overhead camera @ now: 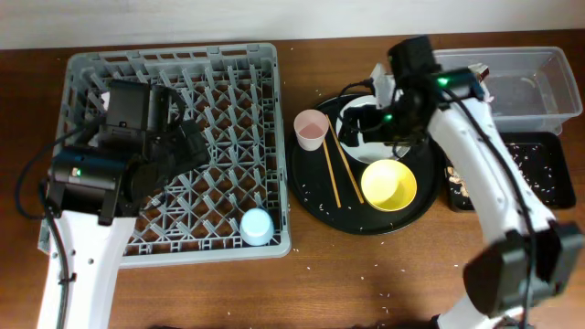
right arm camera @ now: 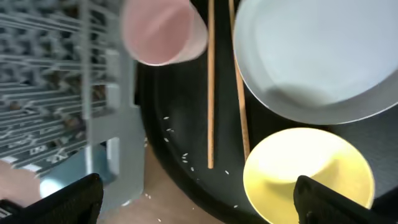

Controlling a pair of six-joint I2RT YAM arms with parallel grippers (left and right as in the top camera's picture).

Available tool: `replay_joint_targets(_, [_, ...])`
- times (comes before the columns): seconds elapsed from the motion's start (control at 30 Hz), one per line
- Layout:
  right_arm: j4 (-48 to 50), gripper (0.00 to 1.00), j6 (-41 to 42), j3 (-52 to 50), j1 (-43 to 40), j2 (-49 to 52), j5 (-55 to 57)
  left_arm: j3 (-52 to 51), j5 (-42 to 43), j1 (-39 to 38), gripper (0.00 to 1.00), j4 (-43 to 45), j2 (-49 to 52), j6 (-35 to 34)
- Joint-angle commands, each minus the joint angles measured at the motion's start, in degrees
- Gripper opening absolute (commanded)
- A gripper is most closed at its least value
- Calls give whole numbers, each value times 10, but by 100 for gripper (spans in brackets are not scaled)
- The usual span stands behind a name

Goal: Sort waste into correct bins and load items into the dishwasher rack
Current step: 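Grasp the pink cup with the right gripper and lift it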

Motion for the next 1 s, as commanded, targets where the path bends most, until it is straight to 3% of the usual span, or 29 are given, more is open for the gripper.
replay_joint_targets(0.0, [9,100,25,5,0,21,-18,0,-10,2,99,-8,2,5])
replay_joint_targets(0.03, [20,98,22,5,0,22,-17,0,-10,2,99,-9,2,5])
replay_joint_targets(0.13, [99,77,21,5,9,27,-11,0,-10,2,99,-8,2,5])
replay_joint_targets(0.23, [186,65,21,5,38,67,13,0,-10,2,99,-3,2,5])
replay_joint_targets(0.43, [266,64,21,5,69,189,49,0,-5,2,99,-15,2,5])
replay_joint_targets(0.5, [268,59,21,5,66,212,52,0,-5,2,99,-16,2,5])
replay_joint_targets(0.53, [266,36,21,5,64,219,53,0,0,2,99,-18,2,5])
replay_joint_targets(0.6, [252,9,21,5,61,221,56,0,8,2,99,-14,2,5])
replay_joint_targets(0.63, [233,4,21,7,56,215,56,0,29,2,99,3,2,6])
replay_joint_targets(0.7, [187,4,21,17,31,186,24,0,143,2,98,57,2,67])
replay_joint_targets(0.77, [138,4,-8,30,-11,137,-104,0,249,15,98,95,2,105])
replay_joint_targets(0.9, [28,4,-186,30,-87,35,-462,0,537,61,95,142,2,203])
replay_joint_targets(0.97, [-41,4,-276,30,-106,-9,-541,0,616,64,95,157,2,221])
